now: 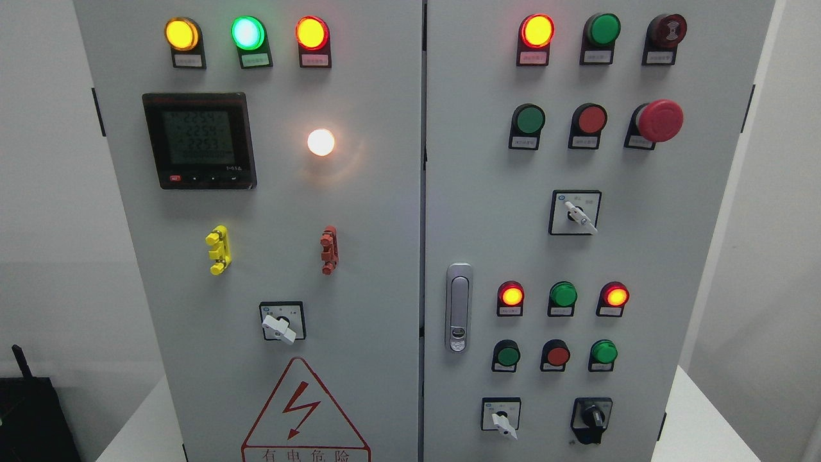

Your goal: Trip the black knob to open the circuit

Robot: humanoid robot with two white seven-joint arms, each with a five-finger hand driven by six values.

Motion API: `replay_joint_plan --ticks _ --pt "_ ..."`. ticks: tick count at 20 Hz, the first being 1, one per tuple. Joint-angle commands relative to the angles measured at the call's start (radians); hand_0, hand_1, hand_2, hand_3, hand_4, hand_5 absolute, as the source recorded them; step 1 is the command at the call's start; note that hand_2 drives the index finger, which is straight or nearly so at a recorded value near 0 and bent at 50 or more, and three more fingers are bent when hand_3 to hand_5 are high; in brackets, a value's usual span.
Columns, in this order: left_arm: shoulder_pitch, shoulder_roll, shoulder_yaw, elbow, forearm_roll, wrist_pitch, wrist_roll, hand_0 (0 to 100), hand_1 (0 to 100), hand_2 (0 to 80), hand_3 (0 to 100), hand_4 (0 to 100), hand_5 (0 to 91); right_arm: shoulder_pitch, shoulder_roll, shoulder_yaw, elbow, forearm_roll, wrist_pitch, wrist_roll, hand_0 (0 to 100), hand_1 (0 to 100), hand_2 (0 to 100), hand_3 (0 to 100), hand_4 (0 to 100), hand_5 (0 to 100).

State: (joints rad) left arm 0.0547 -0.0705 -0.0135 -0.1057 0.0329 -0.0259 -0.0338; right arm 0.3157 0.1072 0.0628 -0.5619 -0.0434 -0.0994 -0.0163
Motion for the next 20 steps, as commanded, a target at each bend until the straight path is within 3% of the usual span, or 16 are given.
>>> replay_joint_plan --ticks 1,7,11,20 --pt "-0.004 0.000 0.001 0.000 0.002 -0.003 0.000 12 39 0.0 0 0 0.0 0.010 0.002 -0.004 -0.032 -0.004 -0.008 -0.010 0 22 0 53 48 40" --pt "-0.004 0.000 0.001 0.000 0.002 -0.002 0.000 12 39 0.0 0 0 0.0 0.040 0.000 -0.005 -0.168 -0.004 -0.011 -0.016 0 22 0 62 52 46" --pt "-0.004 -0.002 0.001 0.000 0.002 -0.003 0.000 12 39 0.0 0 0 0.0 0.040 -0.001 0.005 -0.181 -0.004 -0.085 -0.040 0 22 0 71 57 50" --pt "-0.003 -0.002 0.001 0.000 0.002 -0.003 0.000 12 39 0.0 0 0 0.0 0.036 -0.003 0.006 -0.237 -0.004 -0.158 -0.069 0 23 0 84 72 67"
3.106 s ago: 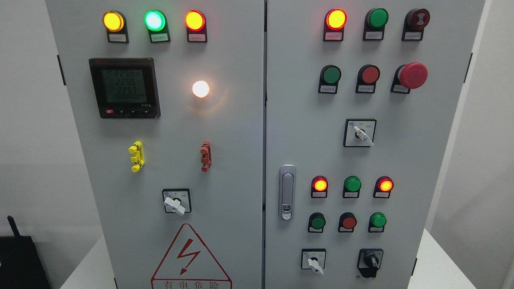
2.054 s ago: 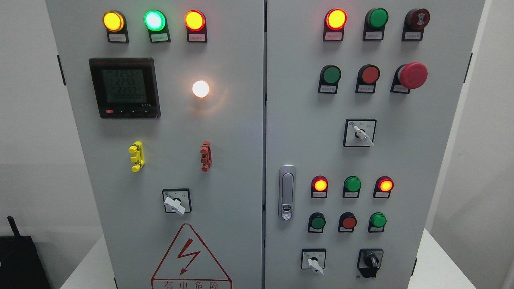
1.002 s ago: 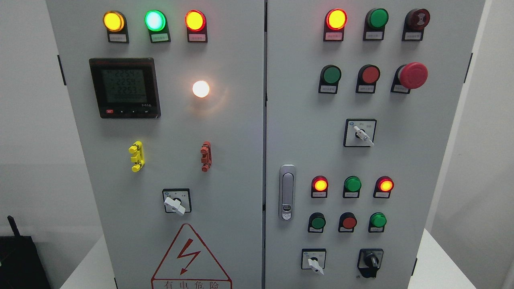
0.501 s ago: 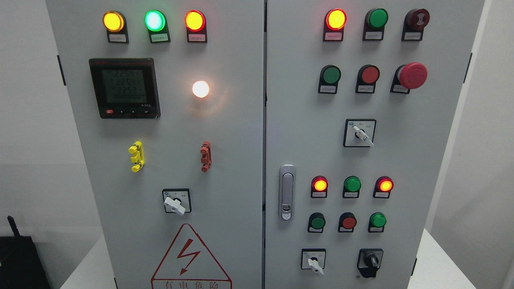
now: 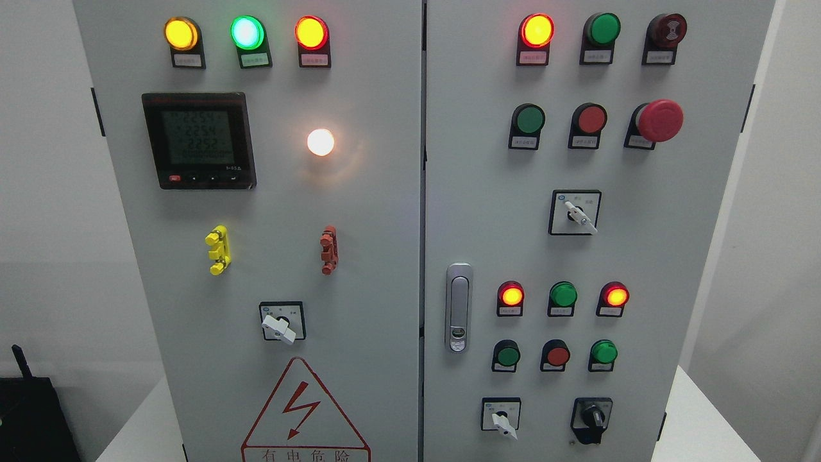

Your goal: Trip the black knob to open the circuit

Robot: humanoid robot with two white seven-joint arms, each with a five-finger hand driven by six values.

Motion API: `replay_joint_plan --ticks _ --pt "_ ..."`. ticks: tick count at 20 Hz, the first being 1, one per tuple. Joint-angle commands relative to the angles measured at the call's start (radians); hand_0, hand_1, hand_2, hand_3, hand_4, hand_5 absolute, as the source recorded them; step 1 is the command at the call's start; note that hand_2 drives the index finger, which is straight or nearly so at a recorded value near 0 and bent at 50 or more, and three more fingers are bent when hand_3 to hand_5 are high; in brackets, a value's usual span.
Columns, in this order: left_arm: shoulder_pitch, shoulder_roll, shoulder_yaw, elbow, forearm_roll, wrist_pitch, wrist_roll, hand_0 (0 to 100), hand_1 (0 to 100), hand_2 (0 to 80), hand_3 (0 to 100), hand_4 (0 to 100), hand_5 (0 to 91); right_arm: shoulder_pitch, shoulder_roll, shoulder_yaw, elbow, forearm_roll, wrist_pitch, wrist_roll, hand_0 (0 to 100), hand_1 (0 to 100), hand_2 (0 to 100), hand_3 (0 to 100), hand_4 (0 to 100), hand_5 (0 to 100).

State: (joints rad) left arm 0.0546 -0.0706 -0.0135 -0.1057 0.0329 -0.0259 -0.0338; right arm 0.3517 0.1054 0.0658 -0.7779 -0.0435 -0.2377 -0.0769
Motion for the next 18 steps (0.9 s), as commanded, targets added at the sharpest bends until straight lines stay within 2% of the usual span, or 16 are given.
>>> replay_joint_plan --ticks 1,5,18 --pt "-0.002 -0.002 0.001 0.000 0.002 -0.003 0.000 12 39 0.0 0 0 0.0 0.000 0.000 0.003 -0.030 -0.004 -0.031 -0.011 0 23 0 86 73 70" --pt "-0.004 -0.002 0.001 0.000 0.002 -0.003 0.000 12 39 0.0 0 0 0.0 0.007 0.000 0.005 -0.096 -0.004 -0.048 -0.021 1 22 0 90 77 75" --pt "-0.004 0.000 0.001 0.000 0.002 -0.003 0.000 12 39 0.0 0 0 0.0 0.026 -0.006 0.006 -0.267 -0.004 -0.048 -0.049 2 22 0 94 81 81"
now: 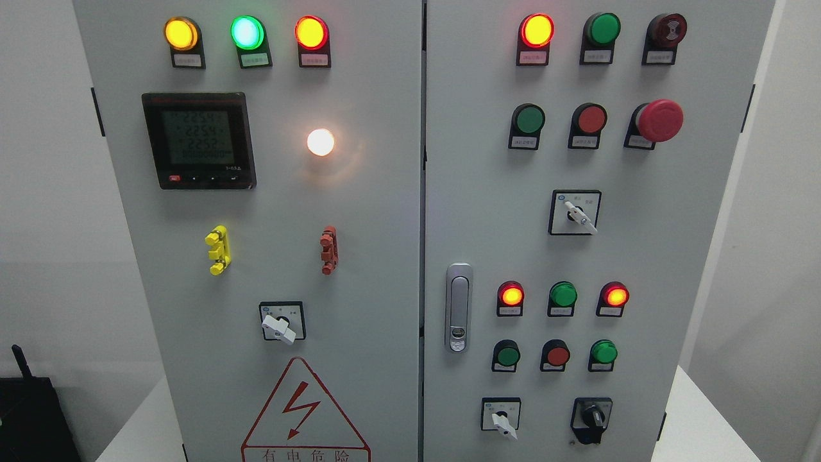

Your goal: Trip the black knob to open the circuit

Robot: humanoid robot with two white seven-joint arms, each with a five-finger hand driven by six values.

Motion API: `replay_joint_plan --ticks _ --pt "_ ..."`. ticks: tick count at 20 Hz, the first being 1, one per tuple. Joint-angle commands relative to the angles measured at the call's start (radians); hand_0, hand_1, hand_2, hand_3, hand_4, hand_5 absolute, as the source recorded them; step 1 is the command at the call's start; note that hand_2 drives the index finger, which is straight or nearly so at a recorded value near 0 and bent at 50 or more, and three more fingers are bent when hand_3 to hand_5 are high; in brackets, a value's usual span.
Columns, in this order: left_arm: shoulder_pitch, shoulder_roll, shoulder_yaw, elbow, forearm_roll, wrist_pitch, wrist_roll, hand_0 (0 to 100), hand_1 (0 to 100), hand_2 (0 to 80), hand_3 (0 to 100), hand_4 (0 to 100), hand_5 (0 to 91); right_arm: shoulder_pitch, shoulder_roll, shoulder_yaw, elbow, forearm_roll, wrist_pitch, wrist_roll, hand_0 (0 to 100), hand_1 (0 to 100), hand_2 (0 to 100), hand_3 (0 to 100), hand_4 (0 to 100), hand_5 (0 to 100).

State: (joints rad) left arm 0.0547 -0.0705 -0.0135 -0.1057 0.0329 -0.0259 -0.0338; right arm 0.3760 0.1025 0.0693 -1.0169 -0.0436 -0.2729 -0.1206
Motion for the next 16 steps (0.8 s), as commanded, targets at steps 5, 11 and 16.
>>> replay_joint_plan --ticks 5,11,16 --pt "-0.003 -0.002 0.001 0.000 0.002 -0.003 0.000 12 39 0.0 0 0 0.0 0.001 -0.004 0.003 -0.055 -0.004 -0.048 -0.027 3 22 0 97 83 83" --pt "-0.004 -0.002 0.001 0.000 0.002 -0.003 0.000 12 39 0.0 0 0 0.0 0.006 -0.003 0.004 -0.097 -0.004 -0.060 -0.027 4 19 0 99 84 85" --pt "-0.003 -0.002 0.001 0.000 0.002 -0.003 0.000 12 39 0.0 0 0 0.0 0.006 -0.003 0.004 -0.137 -0.004 -0.077 -0.028 4 18 0 99 85 85"
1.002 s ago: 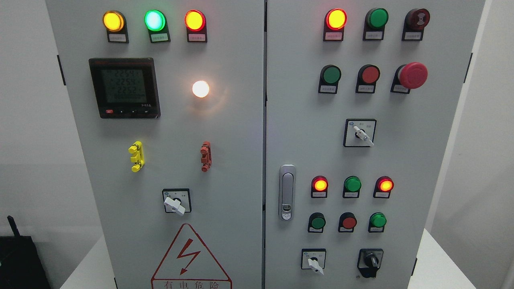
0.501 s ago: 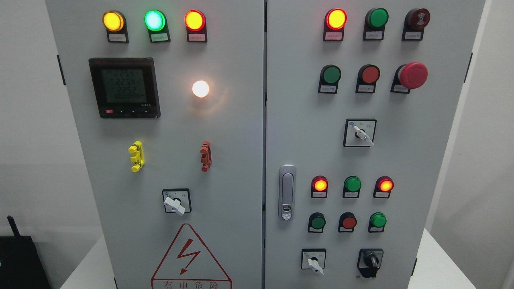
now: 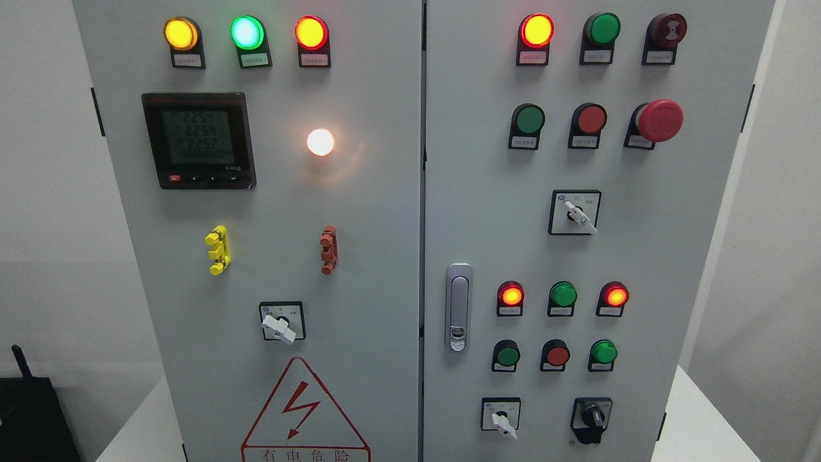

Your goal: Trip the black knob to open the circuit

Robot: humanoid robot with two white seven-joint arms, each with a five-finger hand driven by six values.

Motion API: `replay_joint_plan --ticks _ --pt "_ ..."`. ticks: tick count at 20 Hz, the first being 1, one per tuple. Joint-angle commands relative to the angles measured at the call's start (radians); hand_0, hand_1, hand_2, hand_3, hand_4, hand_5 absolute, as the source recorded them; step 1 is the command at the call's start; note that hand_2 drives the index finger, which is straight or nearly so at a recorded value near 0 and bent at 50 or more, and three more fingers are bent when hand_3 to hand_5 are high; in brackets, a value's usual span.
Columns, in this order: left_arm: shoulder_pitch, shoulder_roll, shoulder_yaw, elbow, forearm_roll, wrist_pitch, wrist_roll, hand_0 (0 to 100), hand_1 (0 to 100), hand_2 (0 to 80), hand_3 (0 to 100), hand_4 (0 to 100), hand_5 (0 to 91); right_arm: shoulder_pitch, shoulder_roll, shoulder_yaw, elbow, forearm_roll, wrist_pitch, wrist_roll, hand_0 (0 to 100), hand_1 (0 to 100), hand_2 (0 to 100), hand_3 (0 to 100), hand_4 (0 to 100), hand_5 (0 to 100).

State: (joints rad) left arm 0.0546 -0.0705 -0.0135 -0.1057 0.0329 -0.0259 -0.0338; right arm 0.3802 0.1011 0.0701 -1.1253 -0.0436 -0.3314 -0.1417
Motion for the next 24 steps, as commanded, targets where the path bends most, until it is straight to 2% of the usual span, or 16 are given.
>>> replay_joint_plan --ticks 1,8,11,15,17,20,24 --pt "-0.004 0.000 0.001 0.000 0.002 -0.003 0.000 12 39 0.0 0 0 0.0 0.002 -0.001 0.004 -0.037 -0.004 -0.020 -0.009 4 18 0 99 85 85" --pt "-0.002 -0.002 0.001 0.000 0.002 -0.002 0.000 12 39 0.0 0 0 0.0 0.003 -0.001 0.004 -0.100 -0.004 -0.037 -0.019 5 17 0 100 85 86" --pt "-0.003 -0.002 0.001 0.000 0.002 -0.002 0.000 12 39 0.0 0 0 0.0 0.003 -0.001 0.004 -0.111 -0.004 -0.072 -0.019 5 16 0 100 86 87" --pt "-0.002 -0.002 0.001 0.000 0.002 -0.003 0.000 12 39 0.0 0 0 0.0 0.005 -0.001 0.004 -0.152 -0.004 -0.084 -0.021 6 13 0 100 87 88" --pt "-0.003 0.000 0.001 0.000 0.002 -0.003 0.000 12 39 0.0 0 0 0.0 0.005 -0.001 0.004 -0.177 -0.004 -0.084 -0.022 6 12 0 100 88 90" --pt "-0.002 0.000 0.001 0.000 0.002 -0.003 0.000 12 39 0.0 0 0 0.0 0.005 -0.001 0.005 -0.209 -0.004 -0.084 -0.047 6 10 0 100 92 95" --pt "-0.002 -0.002 0.001 0.000 0.002 -0.003 0.000 12 39 0.0 0 0 0.0 0.006 0.000 0.005 -0.248 -0.004 -0.086 -0.049 5 8 0 100 95 97"
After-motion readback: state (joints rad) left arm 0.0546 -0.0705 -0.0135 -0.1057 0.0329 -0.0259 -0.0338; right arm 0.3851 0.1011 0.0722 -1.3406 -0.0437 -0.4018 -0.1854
